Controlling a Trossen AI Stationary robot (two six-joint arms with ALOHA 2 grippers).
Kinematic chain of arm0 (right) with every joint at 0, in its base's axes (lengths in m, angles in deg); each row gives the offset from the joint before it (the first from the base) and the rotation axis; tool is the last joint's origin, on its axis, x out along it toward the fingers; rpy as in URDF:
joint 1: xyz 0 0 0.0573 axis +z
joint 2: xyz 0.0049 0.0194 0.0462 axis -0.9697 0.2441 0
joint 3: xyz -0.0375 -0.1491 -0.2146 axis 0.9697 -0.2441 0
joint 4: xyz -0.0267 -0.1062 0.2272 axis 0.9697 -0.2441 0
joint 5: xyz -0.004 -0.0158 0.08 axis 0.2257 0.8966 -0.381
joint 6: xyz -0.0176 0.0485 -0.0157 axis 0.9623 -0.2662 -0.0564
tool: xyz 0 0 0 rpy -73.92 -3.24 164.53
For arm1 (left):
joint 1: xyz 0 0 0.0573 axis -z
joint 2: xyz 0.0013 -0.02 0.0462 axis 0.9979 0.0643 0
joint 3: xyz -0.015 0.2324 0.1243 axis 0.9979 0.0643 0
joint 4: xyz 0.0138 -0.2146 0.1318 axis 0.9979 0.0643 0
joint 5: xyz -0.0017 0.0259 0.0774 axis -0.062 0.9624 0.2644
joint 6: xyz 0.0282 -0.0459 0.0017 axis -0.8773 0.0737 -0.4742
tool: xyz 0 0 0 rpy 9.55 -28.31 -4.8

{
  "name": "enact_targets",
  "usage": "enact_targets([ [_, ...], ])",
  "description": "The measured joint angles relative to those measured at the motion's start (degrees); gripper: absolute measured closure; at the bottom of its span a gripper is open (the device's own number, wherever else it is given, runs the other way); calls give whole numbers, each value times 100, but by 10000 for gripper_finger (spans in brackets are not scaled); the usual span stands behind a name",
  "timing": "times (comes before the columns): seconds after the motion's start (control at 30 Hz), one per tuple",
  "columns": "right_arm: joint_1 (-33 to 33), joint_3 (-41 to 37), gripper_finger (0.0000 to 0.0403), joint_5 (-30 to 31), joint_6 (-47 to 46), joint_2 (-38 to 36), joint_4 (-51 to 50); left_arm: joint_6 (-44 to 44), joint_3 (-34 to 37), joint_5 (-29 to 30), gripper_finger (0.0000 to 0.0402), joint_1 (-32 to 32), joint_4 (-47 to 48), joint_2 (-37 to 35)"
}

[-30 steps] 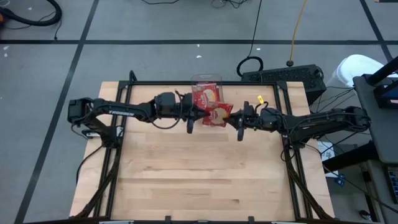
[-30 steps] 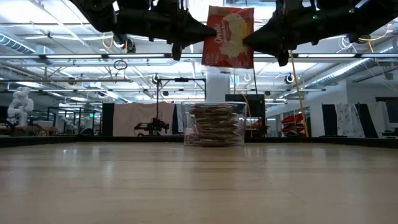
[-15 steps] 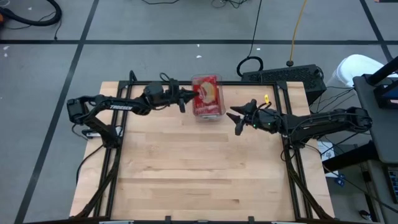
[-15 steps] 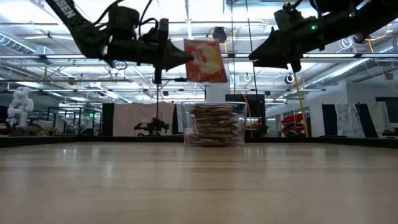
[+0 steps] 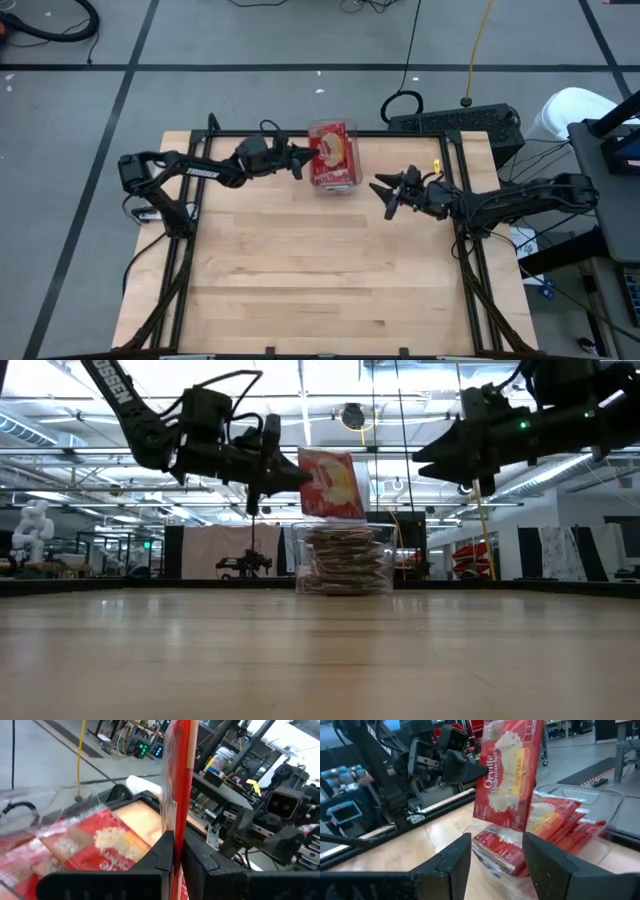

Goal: Sort popcorn bags into baskets
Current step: Put the red popcorn pack into the transparent bin

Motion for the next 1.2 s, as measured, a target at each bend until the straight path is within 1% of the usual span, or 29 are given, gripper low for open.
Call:
enact_targets([
  [0.17, -19, -62, 234, 1, -14, 1, 30, 192, -8, -14, 373, 4, -129, 346],
  [0.23, -19, -61, 234, -2, -14, 1, 32, 220, -11, -7, 372, 4, -324, 415],
  [0.57, -19, -62, 234, -2, 1, 1, 26, -123, -15, 96, 371, 4, -174, 435],
  [0.87, -19, -62, 234, -2, -10, 1, -105, -200, -17, 133, 369, 4, 37, 435],
  [0.97, -19, -62, 234, -2, -12, 3, -101, -237, -17, 227, 349, 12, 70, 435],
  [1.2, -19, -62, 234, -2, -44, 3, -101, -331, -16, 332, 278, 56, 111, 437],
])
